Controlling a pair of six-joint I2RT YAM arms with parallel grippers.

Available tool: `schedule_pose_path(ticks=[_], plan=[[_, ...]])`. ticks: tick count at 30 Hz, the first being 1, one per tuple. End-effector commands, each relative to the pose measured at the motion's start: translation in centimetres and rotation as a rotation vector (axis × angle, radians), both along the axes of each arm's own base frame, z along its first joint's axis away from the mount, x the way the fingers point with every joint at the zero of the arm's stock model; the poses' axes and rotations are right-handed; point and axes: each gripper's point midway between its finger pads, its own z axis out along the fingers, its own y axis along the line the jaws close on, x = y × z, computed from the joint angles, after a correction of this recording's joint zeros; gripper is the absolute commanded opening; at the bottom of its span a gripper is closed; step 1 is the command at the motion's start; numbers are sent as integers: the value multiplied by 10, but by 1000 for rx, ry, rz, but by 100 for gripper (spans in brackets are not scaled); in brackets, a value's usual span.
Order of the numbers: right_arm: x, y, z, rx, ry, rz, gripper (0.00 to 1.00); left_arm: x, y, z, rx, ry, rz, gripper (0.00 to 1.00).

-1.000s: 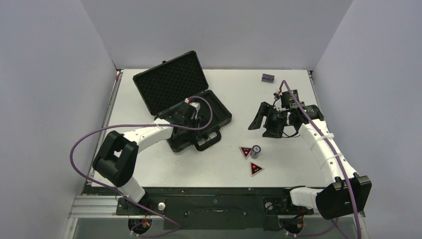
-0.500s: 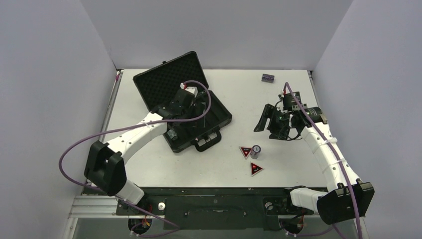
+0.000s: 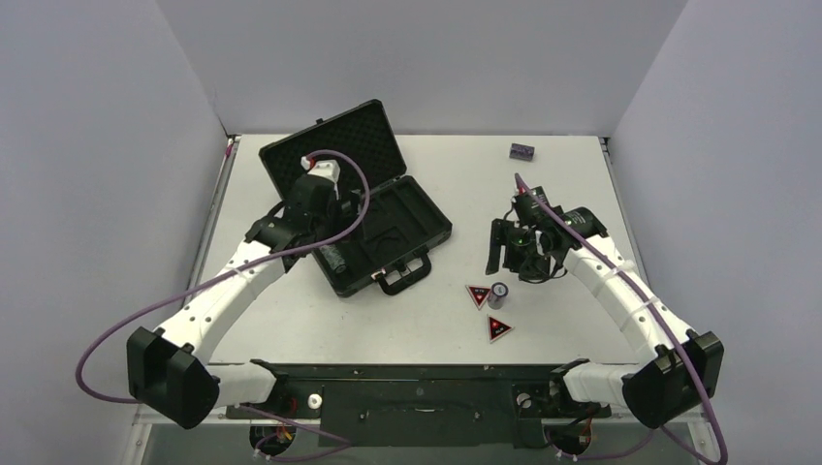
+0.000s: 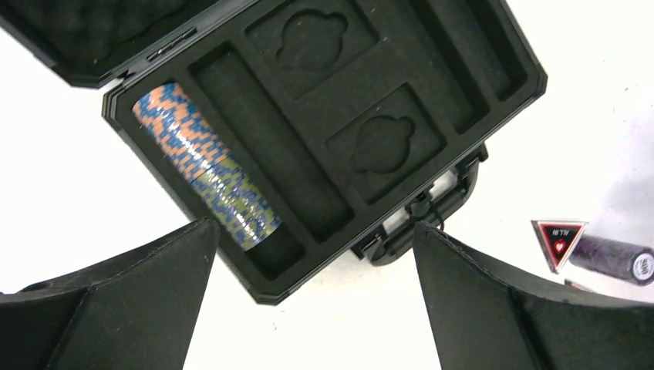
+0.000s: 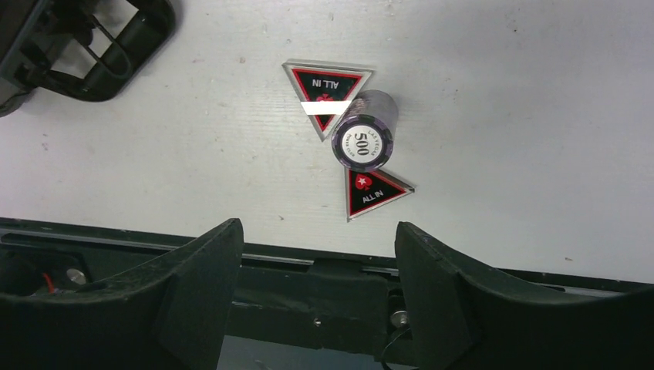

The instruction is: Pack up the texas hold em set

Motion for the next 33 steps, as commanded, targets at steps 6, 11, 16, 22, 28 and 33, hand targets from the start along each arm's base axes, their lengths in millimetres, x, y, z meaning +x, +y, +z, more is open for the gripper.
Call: schedule_pose_path(ticks=[6,11,16,22,28,33], plan=[[2,-11,-31,-120,41,-18,65,-40,26,16,-31,-84,-51,96],[-1,-10,-47,-143,71,1,64,-55,44,15,-21,-130,-5,96],[-1,-6,-56,-145,79,17,64,-60,61,6,13,-145,58,96],[5,-3,-67,-160,92,26,64,-68,71,-14,46,-148,76,96],[9,-4,-73,-184,103,24,64,-78,80,-22,46,-151,104,96],[10,-5,-75,-206,123,40,62,-82,81,-18,13,-191,110,96]])
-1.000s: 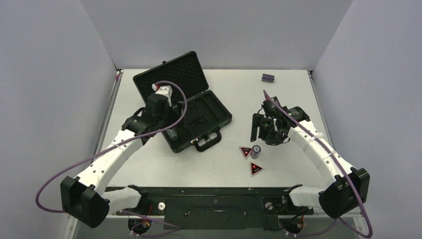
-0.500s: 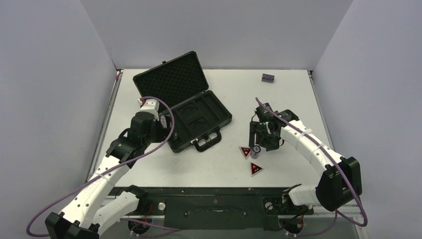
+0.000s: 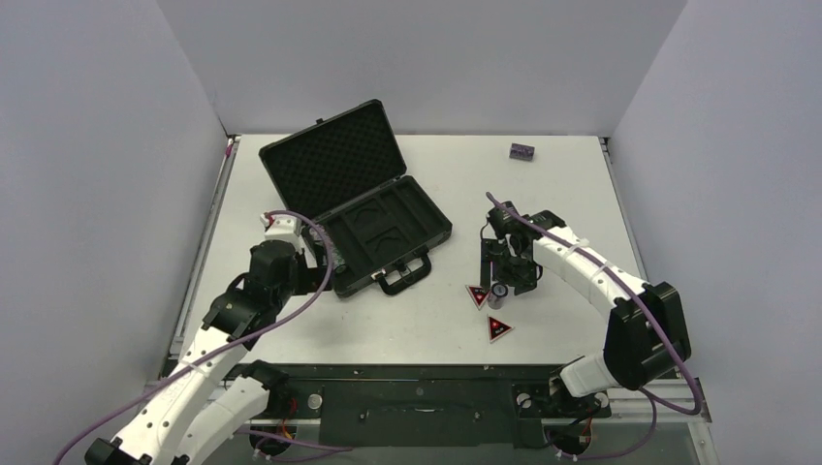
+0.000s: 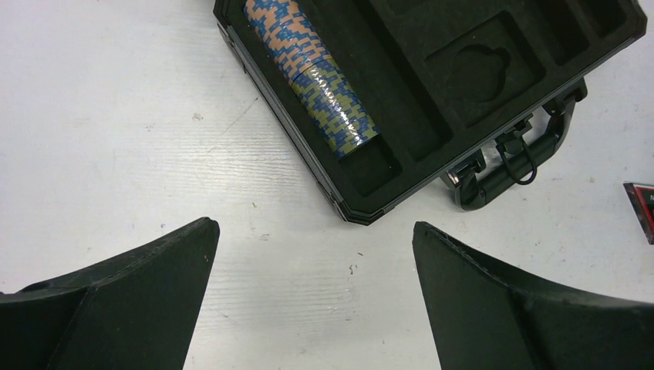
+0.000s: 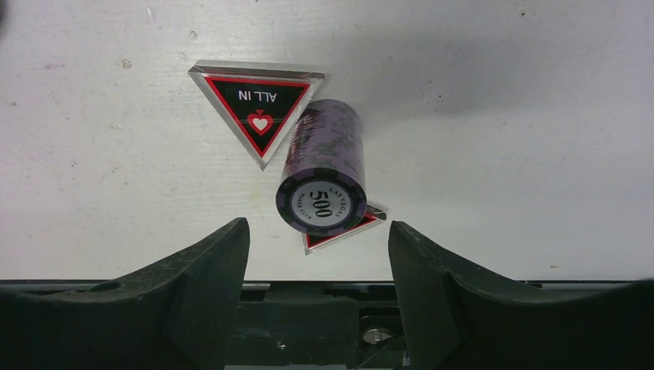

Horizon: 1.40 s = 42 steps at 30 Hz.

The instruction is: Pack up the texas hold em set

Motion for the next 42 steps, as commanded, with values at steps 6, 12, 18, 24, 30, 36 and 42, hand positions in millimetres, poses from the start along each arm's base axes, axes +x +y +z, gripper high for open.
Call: schedule_pose_path(ticks=[6,12,18,24,30,36,42], plan=[[12,-1,2,-41,-19,41,60,4,8,21,-39,-125,50,96],[11,-1,-4,-34,-26,32,56,3,8,21,-42,-135,45,96],[8,-3,-10,-36,-25,32,55,4,6,18,-42,-134,33,96],[13,-1,-15,-36,-26,33,54,5,4,16,-40,-127,24,96],[15,0,-20,-36,-22,22,50,5,7,16,-35,-138,38,96],[14,1,-26,-37,-12,7,44,4,8,19,-40,-163,33,96],[9,-1,-30,-42,3,-4,40,4,6,19,-41,-167,20,96]])
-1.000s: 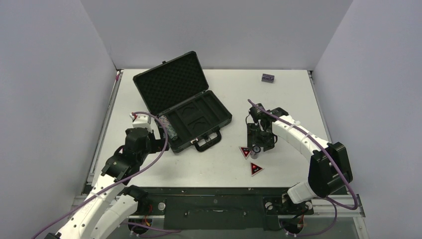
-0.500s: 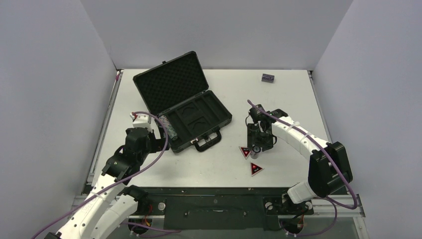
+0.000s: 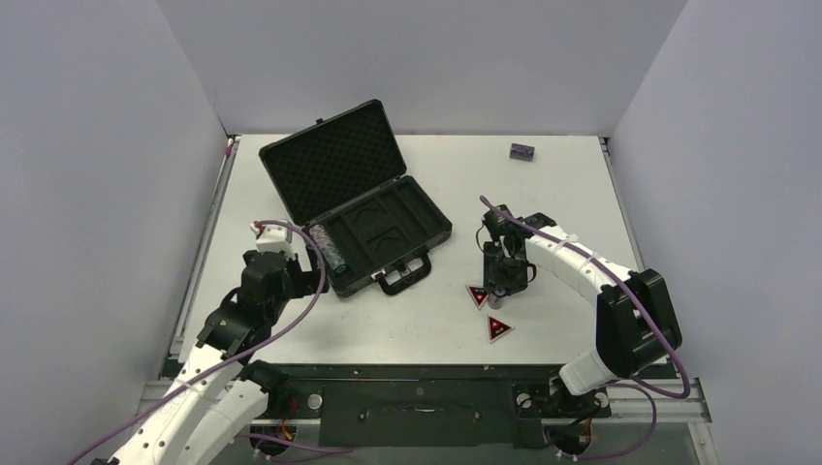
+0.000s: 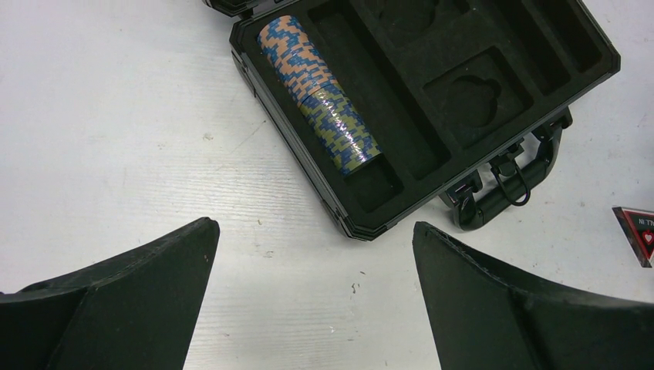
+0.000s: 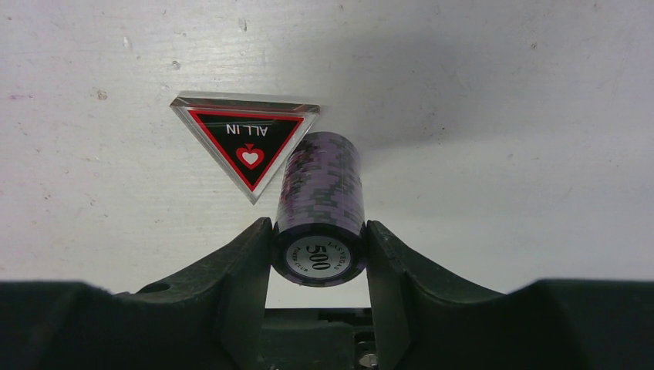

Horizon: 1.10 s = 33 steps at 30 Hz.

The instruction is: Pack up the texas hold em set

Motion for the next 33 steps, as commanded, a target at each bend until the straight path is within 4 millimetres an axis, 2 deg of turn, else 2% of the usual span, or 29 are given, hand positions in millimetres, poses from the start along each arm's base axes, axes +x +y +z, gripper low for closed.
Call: schedule_pose_path(ticks=[1,3,5,13,21,33], plan=[[2,0,-5,-10,-16,-19,39,7,-3,10,-10,-51,-8,96],[2,-5,-6,-34,-22,-24,33,7,-3,10,-10,-51,-8,96],[2,-6,-4,-38,-25,-25,21,7,-3,10,-10,-50,-9,96],[1,-9,16,-40,-53,-17,0,5,-17,9,-25,-50,-97,96],[2,-10,52,-12,-125,-13,0,5,-24,8,-26,-47,-133,96],[-5,-10,78,46,-193,-3,0,2,-29,6,-36,-36,-160,96]])
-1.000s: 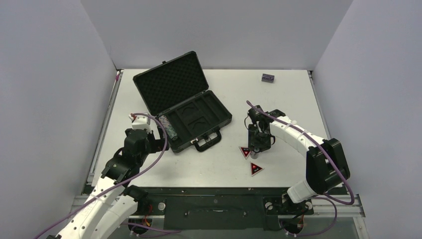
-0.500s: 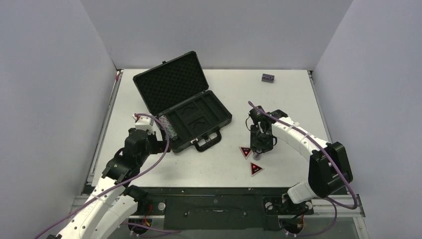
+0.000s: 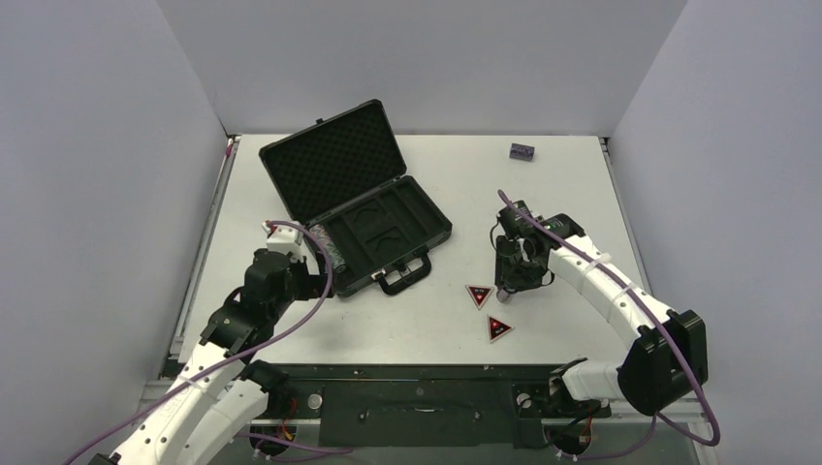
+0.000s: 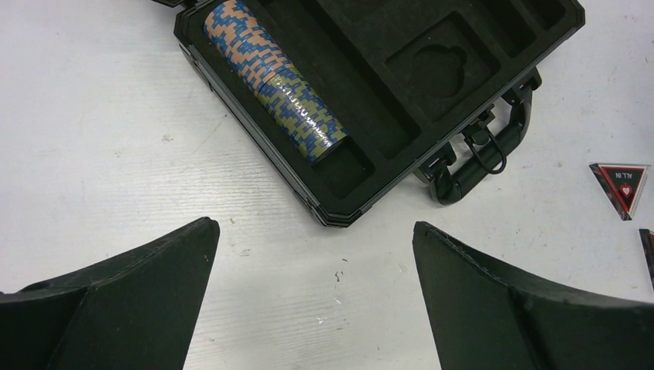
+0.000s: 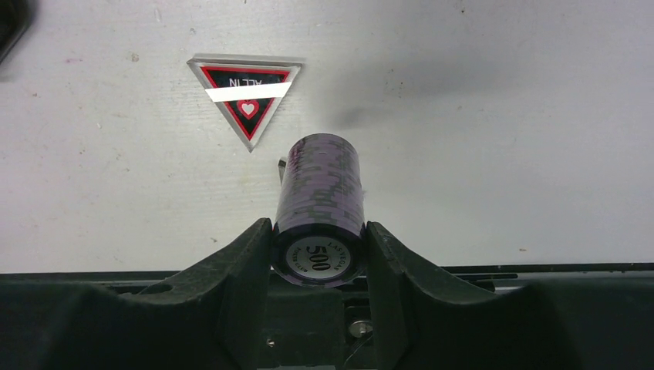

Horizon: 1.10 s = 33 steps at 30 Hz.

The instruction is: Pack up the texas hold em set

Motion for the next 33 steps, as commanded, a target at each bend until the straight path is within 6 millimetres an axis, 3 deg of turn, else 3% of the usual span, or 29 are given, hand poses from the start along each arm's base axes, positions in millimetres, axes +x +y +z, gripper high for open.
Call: schedule_pose_path(ticks=[1,14,20,25,33], plan=[[6,5,27,45,-92,24,0,5,-11,14,-35,-53,-46,96],[2,15,60,154,-177,21,0,4,-27,30,-39,-55,-151,97],[3,22,66,196,-180,32,0,2,-45,54,-73,-90,-260,97],[8,29,82,228,-201,39,0,-4,-66,77,-107,-122,-395,97],[-1,45,109,348,-211,56,0,-6,-92,107,-108,-244,-554,99]])
